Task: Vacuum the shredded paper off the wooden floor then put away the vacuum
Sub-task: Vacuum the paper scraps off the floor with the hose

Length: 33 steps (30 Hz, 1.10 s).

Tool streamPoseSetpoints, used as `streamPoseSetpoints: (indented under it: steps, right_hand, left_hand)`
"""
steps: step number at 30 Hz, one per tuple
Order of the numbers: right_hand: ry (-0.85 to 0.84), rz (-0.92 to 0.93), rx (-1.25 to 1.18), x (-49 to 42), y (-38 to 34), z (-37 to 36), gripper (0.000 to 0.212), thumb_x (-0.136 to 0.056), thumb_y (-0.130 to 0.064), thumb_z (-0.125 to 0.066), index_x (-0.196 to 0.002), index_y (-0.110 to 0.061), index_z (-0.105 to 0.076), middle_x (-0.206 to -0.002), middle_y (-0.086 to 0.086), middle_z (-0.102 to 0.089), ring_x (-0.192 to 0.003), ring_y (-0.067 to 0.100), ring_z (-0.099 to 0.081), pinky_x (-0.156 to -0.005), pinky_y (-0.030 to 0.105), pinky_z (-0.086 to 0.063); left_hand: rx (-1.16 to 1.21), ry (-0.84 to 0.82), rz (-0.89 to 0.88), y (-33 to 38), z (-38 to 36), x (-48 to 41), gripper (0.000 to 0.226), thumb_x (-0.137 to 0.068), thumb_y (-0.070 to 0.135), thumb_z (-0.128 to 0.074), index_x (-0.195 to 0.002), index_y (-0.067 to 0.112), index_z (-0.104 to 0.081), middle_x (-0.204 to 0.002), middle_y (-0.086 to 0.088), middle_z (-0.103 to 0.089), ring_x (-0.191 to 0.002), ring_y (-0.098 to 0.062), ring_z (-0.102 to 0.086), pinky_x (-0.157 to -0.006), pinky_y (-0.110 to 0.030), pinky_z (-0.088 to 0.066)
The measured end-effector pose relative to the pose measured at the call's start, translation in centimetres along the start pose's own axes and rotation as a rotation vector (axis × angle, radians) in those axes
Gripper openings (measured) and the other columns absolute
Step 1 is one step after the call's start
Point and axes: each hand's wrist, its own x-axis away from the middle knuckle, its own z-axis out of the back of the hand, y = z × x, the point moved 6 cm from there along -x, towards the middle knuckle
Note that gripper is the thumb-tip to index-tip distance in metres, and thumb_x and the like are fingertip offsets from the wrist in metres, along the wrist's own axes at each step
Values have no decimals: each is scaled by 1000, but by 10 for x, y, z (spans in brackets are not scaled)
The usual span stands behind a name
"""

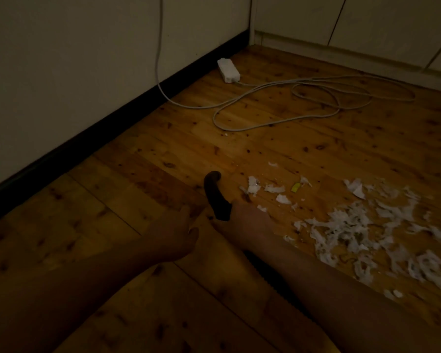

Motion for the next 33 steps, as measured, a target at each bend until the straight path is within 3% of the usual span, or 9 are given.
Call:
streamPoseSetpoints:
  steps: [6, 10, 15, 20, 22, 26, 28, 30, 33]
  right_hand:
    - [-5, -14, 15, -14, 9, 5, 60, -88, -64, -53, -118, -12, -55, -102, 2, -62, -81, 17, -61, -70, 34, -54]
    - [14, -46, -18, -25, 12, 14, 55, -91, -56, -55, -121, -12, -53, -94, 3, -59, -75, 15, -54, -59, 27, -45]
    - [13, -101, -105, -43, 20, 18, 49, -89, -55, -58, -109, -11, -54, -92, 0, -57, -79, 16, -57, -63, 28, -48]
    - [32, -133, -67, -64, 19, 28, 49, -88, -57, -56, -111, -14, -56, -89, -1, -54, -75, 16, -53, -48, 25, -32]
    - [42, -122, -73, -72, 18, 28, 48, -88, -57, -56, -108, -14, -58, -83, -2, -54, -71, 15, -53, -47, 25, -32]
    - [40, -137, -77, -85, 20, 28, 49, -86, -62, -56, -106, -17, -59, -79, -3, -56, -71, 15, -57, -50, 25, -37]
    - [40, -140, -92, -92, 22, 28, 51, -85, -63, -56, -109, -18, -57, -84, -2, -58, -74, 15, -58, -53, 26, -41]
    - [42, -128, -126, -99, 23, 28, 49, -85, -60, -58, -112, -19, -56, -86, -2, -58, -73, 14, -57, -53, 26, -41]
    - [22, -130, -179, -109, 25, 30, 48, -85, -59, -59, -111, -19, -57, -87, -1, -60, -74, 15, -60, -57, 28, -47]
  left_hand:
    - [59, 44, -45, 1, 8, -11, 47, -97, 36, -48, -138, 17, -35, -120, -4, -56, -98, -18, -58, -80, -40, -53]
    - [67, 80, -27, 2, 11, -15, 42, -98, 36, -48, -134, 17, -37, -85, 4, -47, -66, -7, -44, -52, -24, -34]
    - [104, 70, -28, 0, 18, -22, 38, -100, 34, -47, -131, 14, -41, -92, 4, -50, -66, -5, -43, -53, -21, -33]
    - [144, 62, -46, 8, 31, -29, 37, -102, 30, -41, -136, 13, -42, -89, 0, -53, -53, -6, -33, -46, -17, -28]
    - [146, 92, -66, 8, 39, -32, 43, -102, 32, -42, -141, 13, -37, -101, -6, -59, -54, -5, -36, -47, -17, -30]
    - [92, 116, -22, 0, 51, -44, 43, -99, 29, -46, -137, 10, -39, -100, -4, -54, -67, -8, -46, -51, -20, -32]
    - [91, 98, -18, 3, 56, -51, 44, -99, 27, -46, -139, 10, -38, -115, -10, -54, -90, -20, -56, -64, -24, -39]
    - [105, 98, -5, 7, 62, -60, 51, -98, 27, -50, -144, 12, -33, -136, -10, -46, -112, -24, -53, -77, -28, -44]
    - [124, 136, 15, 10, 69, -71, 54, -98, 32, -50, -146, 15, -30, -144, -8, -41, -114, -22, -53, -83, -30, -47]
